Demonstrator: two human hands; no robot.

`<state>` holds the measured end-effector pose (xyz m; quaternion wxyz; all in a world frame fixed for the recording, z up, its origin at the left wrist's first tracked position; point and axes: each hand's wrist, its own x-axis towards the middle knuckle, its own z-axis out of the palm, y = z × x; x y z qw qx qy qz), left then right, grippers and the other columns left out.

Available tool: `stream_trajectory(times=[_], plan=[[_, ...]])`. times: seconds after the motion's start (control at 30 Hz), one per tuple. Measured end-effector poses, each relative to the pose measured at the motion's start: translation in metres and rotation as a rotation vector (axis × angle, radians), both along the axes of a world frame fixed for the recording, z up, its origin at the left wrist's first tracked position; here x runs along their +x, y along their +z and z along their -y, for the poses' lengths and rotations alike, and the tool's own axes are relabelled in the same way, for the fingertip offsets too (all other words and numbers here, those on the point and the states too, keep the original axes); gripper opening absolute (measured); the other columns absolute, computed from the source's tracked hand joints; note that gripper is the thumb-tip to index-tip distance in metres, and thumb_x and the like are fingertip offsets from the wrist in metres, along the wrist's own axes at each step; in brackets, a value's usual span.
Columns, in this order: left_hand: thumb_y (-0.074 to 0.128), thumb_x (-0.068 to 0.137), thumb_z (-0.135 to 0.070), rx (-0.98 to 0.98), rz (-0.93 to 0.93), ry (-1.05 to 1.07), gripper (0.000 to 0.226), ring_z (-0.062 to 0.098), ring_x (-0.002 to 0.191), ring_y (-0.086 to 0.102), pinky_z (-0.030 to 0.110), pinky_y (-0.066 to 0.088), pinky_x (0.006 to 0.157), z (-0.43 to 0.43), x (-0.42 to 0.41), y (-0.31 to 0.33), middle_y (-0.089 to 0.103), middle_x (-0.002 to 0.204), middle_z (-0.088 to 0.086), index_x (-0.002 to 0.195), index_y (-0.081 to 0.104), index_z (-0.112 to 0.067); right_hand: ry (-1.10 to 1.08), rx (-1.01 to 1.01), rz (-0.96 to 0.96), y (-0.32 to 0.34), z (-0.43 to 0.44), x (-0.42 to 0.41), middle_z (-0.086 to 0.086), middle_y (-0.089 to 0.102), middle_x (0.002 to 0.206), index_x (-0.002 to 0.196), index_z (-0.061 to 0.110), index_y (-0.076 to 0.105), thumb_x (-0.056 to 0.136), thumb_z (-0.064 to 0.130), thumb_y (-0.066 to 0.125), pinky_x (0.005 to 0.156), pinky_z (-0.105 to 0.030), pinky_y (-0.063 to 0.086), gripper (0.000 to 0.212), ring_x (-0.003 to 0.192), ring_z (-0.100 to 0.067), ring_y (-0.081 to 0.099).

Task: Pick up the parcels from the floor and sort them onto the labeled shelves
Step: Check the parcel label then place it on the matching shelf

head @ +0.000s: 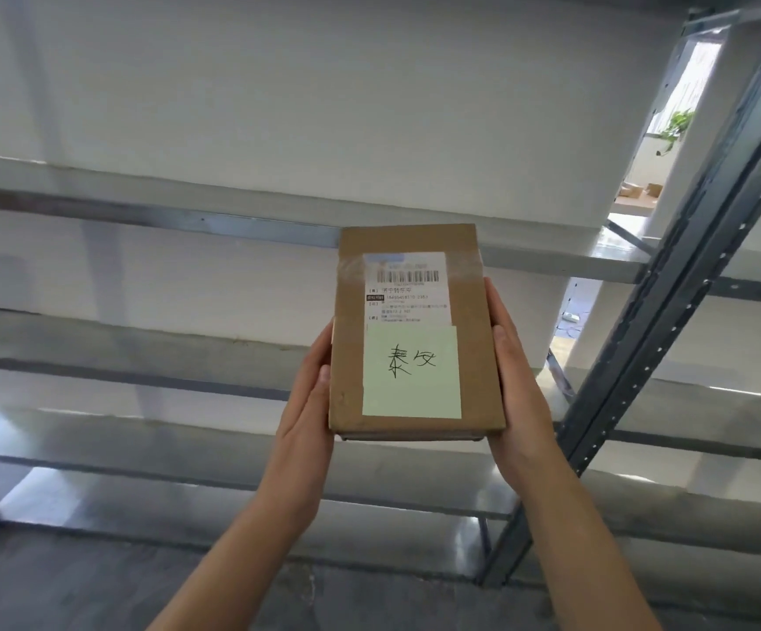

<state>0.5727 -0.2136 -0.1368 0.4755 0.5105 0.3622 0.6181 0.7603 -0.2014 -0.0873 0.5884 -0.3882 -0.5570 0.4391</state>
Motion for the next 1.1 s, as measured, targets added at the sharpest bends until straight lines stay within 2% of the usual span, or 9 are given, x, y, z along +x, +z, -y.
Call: stream_trajectory(times=[0.13, 0.27, 0.37, 0.5, 0.6, 0.73, 0.83, 0.97, 1.1], plan=[[0.035, 0.108, -0.031, 0.012, 0.037, 0.081, 0.042, 0.011, 0.140, 0.049, 0.049, 0.035, 0.118, 0.013, -0.040, 0.000, 0.056, 0.148, -0.011, 0.148, 0.044, -0.041, 0.067, -0.027, -0.015, 0.002, -0.001, -0.042, 0.020, 0.054, 0.148, 0.148, 0.054, 0.038, 0.104, 0.051, 0.033, 0.113, -0.049, 0.046, 0.044, 0.130, -0.006, 0.059], [0.033, 0.110, -0.025, 0.010, 0.064, 0.170, 0.042, 0.013, 0.136, 0.054, 0.047, 0.040, 0.115, 0.030, -0.093, -0.001, 0.059, 0.145, -0.008, 0.148, 0.046, -0.038, 0.181, -0.018, -0.002, 0.004, 0.004, -0.099, 0.016, 0.049, 0.152, 0.146, 0.056, 0.039, 0.097, 0.060, 0.038, 0.113, -0.051, 0.045, 0.050, 0.135, -0.010, 0.056], [0.031, 0.110, -0.019, 0.009, 0.093, 0.249, 0.043, 0.012, 0.135, 0.055, 0.039, 0.043, 0.109, 0.044, -0.134, -0.002, 0.061, 0.144, -0.008, 0.148, 0.047, -0.033, 0.241, -0.018, -0.014, 0.001, 0.009, -0.145, 0.017, 0.050, 0.152, 0.145, 0.057, 0.041, 0.093, 0.060, 0.040, 0.113, -0.052, 0.045, 0.052, 0.135, -0.011, 0.056], [0.033, 0.109, -0.014, -0.007, 0.155, 0.334, 0.044, 0.014, 0.134, 0.056, 0.039, 0.041, 0.110, 0.069, -0.192, -0.001, 0.062, 0.142, -0.005, 0.146, 0.050, -0.031, 0.353, -0.040, 0.006, 0.007, 0.016, -0.213, 0.023, 0.064, 0.133, 0.124, 0.065, 0.054, 0.094, 0.059, 0.043, 0.099, -0.032, 0.056, 0.032, 0.115, 0.001, 0.066], [0.034, 0.107, -0.010, -0.013, 0.191, 0.431, 0.046, 0.016, 0.137, 0.054, 0.046, 0.035, 0.117, 0.091, -0.241, 0.001, 0.063, 0.142, -0.005, 0.143, 0.054, -0.031, 0.437, -0.059, -0.003, 0.010, 0.019, -0.270, 0.019, 0.060, 0.137, 0.126, 0.059, 0.051, 0.088, 0.056, 0.041, 0.089, -0.025, 0.058, 0.039, 0.114, 0.001, 0.067], [0.035, 0.107, -0.012, -0.021, 0.215, 0.573, 0.045, 0.017, 0.134, 0.057, 0.045, 0.038, 0.115, 0.128, -0.313, 0.003, 0.065, 0.140, -0.003, 0.141, 0.056, -0.032, 0.566, -0.062, -0.013, 0.004, 0.031, -0.356, 0.017, 0.056, 0.141, 0.130, 0.055, 0.046, 0.100, 0.047, 0.036, 0.085, -0.018, 0.059, 0.033, 0.115, 0.004, 0.066], [0.035, 0.107, -0.012, -0.021, 0.188, 0.691, 0.044, 0.016, 0.131, 0.060, 0.040, 0.044, 0.107, 0.156, -0.366, 0.003, 0.066, 0.138, -0.004, 0.141, 0.055, -0.032, 0.667, -0.072, -0.027, -0.002, 0.044, -0.420, 0.018, 0.057, 0.141, 0.140, 0.051, 0.043, 0.104, 0.046, 0.035, 0.089, -0.023, 0.059, 0.038, 0.119, 0.000, 0.065], [0.035, 0.107, -0.015, -0.020, 0.160, 0.801, 0.043, 0.011, 0.128, 0.061, 0.027, 0.055, 0.099, 0.186, -0.423, -0.003, 0.066, 0.137, -0.008, 0.143, 0.053, -0.033, 0.788, -0.041, -0.046, -0.009, 0.061, -0.491, 0.014, 0.054, 0.150, 0.150, 0.045, 0.039, 0.101, 0.052, 0.040, 0.111, -0.046, 0.048, 0.050, 0.131, -0.010, 0.060], [0.034, 0.108, -0.012, -0.045, 0.102, 0.887, 0.046, 0.009, 0.129, 0.060, 0.023, 0.056, 0.094, 0.206, -0.461, -0.010, 0.063, 0.140, -0.007, 0.146, 0.050, -0.033, 0.863, -0.073, -0.076, -0.017, 0.070, -0.542, 0.009, 0.053, 0.151, 0.150, 0.046, 0.041, 0.101, 0.051, 0.043, 0.113, -0.052, 0.046, 0.049, 0.133, -0.016, 0.058]])
